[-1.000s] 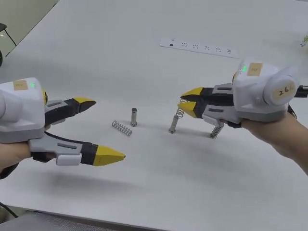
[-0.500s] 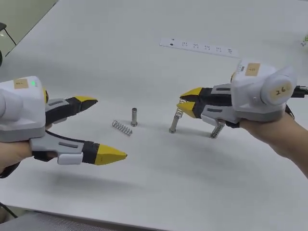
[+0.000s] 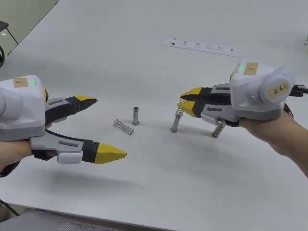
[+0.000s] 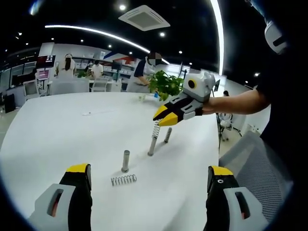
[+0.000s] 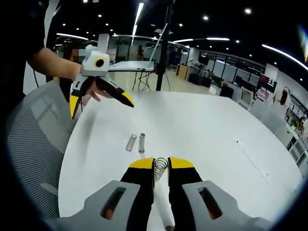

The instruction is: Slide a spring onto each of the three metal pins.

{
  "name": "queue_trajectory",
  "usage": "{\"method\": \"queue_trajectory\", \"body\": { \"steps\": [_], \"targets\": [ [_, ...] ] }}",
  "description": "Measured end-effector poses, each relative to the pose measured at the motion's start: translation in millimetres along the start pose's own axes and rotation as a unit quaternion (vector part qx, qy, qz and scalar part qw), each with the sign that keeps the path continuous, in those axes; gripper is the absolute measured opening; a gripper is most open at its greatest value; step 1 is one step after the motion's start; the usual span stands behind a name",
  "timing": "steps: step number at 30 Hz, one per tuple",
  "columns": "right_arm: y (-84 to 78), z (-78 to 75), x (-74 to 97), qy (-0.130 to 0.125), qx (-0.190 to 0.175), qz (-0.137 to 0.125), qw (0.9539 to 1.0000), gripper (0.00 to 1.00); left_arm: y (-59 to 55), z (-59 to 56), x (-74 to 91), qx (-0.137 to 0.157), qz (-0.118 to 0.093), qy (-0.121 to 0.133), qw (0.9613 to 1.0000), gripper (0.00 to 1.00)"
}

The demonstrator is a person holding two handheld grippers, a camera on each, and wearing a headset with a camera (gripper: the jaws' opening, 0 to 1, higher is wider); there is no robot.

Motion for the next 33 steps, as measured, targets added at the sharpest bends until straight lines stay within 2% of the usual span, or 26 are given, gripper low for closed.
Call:
{"method": "queue_trajectory", "body": {
  "steps": [18,33],
  "targets": [
    [-15.5,7.5,-5.7,0.009,-0.005,0.017,0.9998,0.08,-1.7,-0.7,0.1,0.002,0.002,0.002,1.0000,0.97],
    [-25.8,16.4,-16.1,0.023,0.006,0.044,0.9987,0.08,-2.4,-0.8,2.8,0.004,0.000,0.005,1.0000,0.97]
  ]
}}
Point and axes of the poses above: the centre of the closed fingertips' face, and the gripper's own axes: x roughly backward along the fingers, z roughly to its left, y roughly out of its top, the point moved 8 cm from there along x, roughly backward along the fingers, and after that the axes turned 13 degrees about x, right-handed, at the moved point
